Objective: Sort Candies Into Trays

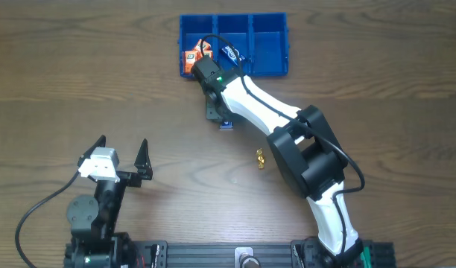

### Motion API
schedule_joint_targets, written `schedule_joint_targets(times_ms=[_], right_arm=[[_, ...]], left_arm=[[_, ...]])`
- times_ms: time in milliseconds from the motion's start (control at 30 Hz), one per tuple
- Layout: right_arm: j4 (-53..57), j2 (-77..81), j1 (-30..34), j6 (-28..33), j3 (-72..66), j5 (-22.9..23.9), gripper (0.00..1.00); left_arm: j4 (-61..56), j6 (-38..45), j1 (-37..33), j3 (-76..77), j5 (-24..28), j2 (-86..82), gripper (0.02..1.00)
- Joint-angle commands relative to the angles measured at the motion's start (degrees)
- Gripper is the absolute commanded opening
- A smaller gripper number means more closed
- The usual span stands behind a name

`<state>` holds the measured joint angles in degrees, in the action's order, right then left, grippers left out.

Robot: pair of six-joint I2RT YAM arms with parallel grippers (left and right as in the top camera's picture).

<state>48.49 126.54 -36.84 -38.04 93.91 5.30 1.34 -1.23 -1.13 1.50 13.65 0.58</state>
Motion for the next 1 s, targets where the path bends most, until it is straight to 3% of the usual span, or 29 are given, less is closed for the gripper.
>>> schedule_joint_targets(times_ms=[33, 267, 433, 700, 1000], right_arm=[[0.20, 0.44, 0.68, -0.11, -0.55, 0.61, 0.191], [-0.83, -13.09, 1.42, 1.49, 0.15, 8.09, 0.185], [-9.62, -22.84, 3.41, 8.68, 2.95, 14.67, 0.187], [-24.72, -18.03, 10.38, 14.60, 8.15, 15.47, 0.222], [-29.55, -7.56, 10.97, 19.06, 8.15, 15.43, 0.222]], left_arm=[[1.79, 0.63, -0.35, -1.20, 1.25, -0.37, 0.996], [1.77, 0.63, -0.35, -1.20, 1.25, -0.37, 0.998], [1.77, 0.63, -0.35, -1.20, 1.25, -0.37, 0.998], [1.77, 0.63, -0.35, -1.20, 1.25, -0.37, 0.998], [1.77, 0.63, -0.35, -1.20, 1.25, -0.37, 0.998]])
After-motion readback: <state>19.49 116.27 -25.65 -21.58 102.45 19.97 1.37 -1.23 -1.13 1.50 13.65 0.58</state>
